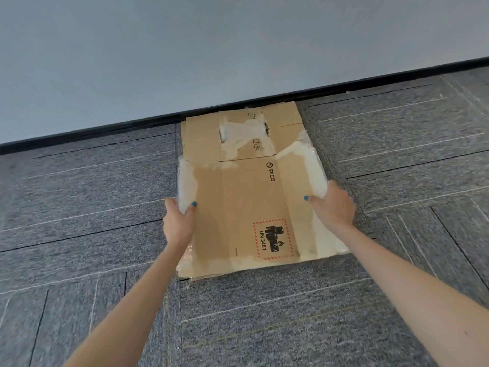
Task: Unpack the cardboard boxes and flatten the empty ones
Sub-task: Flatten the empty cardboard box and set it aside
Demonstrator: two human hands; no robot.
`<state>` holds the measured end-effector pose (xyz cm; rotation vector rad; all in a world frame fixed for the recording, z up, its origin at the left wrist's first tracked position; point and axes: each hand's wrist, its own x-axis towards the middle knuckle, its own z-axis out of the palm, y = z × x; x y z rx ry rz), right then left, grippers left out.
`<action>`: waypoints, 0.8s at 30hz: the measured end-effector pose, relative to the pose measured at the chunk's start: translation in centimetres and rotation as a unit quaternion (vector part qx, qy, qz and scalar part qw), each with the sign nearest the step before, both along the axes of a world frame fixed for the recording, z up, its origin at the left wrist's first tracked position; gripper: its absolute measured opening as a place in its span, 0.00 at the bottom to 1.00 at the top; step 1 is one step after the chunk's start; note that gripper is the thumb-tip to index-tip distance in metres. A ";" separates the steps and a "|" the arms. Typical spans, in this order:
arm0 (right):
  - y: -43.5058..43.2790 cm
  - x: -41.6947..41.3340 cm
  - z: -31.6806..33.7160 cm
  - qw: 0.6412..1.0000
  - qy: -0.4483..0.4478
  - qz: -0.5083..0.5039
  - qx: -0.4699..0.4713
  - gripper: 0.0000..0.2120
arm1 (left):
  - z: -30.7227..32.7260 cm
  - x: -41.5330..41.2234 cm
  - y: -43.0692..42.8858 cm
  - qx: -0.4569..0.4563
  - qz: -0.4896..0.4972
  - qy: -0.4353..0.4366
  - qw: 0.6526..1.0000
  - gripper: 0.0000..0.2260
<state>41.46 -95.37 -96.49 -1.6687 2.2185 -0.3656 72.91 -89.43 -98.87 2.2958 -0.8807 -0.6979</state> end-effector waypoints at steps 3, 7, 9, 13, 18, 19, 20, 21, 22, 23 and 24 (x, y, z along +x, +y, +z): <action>-0.6 -0.2 0.2 0.999 0.038 0.009 -0.016 0.21 | -0.6 -0.8 0.0 -0.025 0.051 0.029 0.998 0.18; -0.8 -0.9 -1.3 0.999 0.030 0.000 -0.013 0.22 | -2.4 0.0 0.5 0.042 0.002 -0.110 0.993 0.24; -0.6 -1.2 -2.5 1.000 0.002 -0.003 -0.014 0.28 | -3.3 -0.2 1.3 0.054 -0.041 -0.158 0.985 0.31; 0.5 -1.1 -4.5 0.995 0.058 0.079 0.037 0.37 | -4.0 -1.1 2.6 0.032 -0.160 -0.230 0.959 0.28; 3.6 -0.9 -5.9 0.954 0.165 0.243 0.049 0.29 | -5.1 -1.5 5.5 -0.024 -0.386 -0.231 0.893 0.26; 4.2 -0.7 -5.8 0.943 0.157 0.291 0.051 0.30 | -5.4 -1.6 6.1 -0.014 -0.415 -0.219 0.883 0.28; 4.8 -0.4 -5.6 0.929 0.138 0.337 0.061 0.32 | -5.5 -1.7 6.5 -0.004 -0.439 -0.212 0.873 0.31; 5.5 -0.1 -5.4 0.916 0.118 0.377 0.075 0.36 | -5.6 -1.7 6.9 0.004 -0.459 -0.215 0.862 0.35; 6.1 0.2 -5.5 0.902 0.107 0.409 0.087 0.41 | -5.7 -1.9 7.1 0.015 -0.479 -0.227 0.848 0.39; 6.6 0.2 -5.7 0.890 0.109 0.432 0.094 0.47 | -5.7 -2.0 7.4 0.024 -0.500 -0.245 0.830 0.43; 7.0 0.1 -6.1 0.880 0.122 0.450 0.092 0.51 | -5.7 -2.1 7.5 0.027 -0.521 -0.261 0.812 0.46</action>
